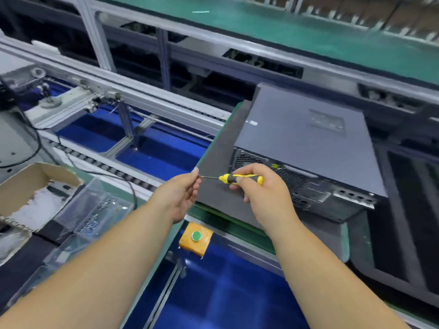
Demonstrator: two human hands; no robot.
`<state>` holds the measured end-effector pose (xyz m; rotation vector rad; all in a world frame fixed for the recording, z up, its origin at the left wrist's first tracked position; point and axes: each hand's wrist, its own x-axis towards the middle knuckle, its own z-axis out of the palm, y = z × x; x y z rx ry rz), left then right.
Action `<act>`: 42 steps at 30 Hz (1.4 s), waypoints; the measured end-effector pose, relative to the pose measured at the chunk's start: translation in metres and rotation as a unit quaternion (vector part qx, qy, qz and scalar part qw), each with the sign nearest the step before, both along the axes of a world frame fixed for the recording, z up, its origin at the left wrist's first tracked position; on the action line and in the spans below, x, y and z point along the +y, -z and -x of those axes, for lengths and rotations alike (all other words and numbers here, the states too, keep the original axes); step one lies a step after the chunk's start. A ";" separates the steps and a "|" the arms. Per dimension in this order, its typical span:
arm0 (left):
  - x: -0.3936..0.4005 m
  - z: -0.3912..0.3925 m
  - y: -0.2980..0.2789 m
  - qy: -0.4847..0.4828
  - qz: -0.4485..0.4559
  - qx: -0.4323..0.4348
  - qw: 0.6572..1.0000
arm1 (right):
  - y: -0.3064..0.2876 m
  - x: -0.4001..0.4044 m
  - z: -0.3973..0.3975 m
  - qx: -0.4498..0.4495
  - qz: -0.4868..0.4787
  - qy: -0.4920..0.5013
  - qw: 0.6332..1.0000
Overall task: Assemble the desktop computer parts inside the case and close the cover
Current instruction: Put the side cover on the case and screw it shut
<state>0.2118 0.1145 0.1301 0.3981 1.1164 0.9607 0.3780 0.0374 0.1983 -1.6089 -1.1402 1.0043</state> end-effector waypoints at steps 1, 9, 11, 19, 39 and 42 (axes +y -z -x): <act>-0.001 -0.013 -0.004 0.012 -0.012 0.005 1.000 | -0.003 -0.005 -0.013 0.005 -0.001 0.009 1.000; -0.014 -0.101 -0.033 0.091 -0.122 0.039 0.988 | -0.011 -0.044 -0.102 0.089 -0.020 0.097 0.991; -0.016 -0.115 -0.035 0.112 -0.124 0.041 0.985 | -0.010 -0.051 -0.114 0.103 -0.020 0.105 0.989; -0.002 -0.138 -0.025 0.128 0.020 -0.079 0.988 | 0.002 -0.057 -0.109 0.004 0.093 0.051 0.994; 0.033 -0.150 -0.006 0.182 0.042 -0.070 0.980 | 0.040 -0.024 -0.049 0.059 0.116 0.094 0.987; 0.036 -0.149 -0.003 0.188 0.039 -0.067 0.979 | 0.040 -0.023 -0.049 0.068 0.116 0.096 0.986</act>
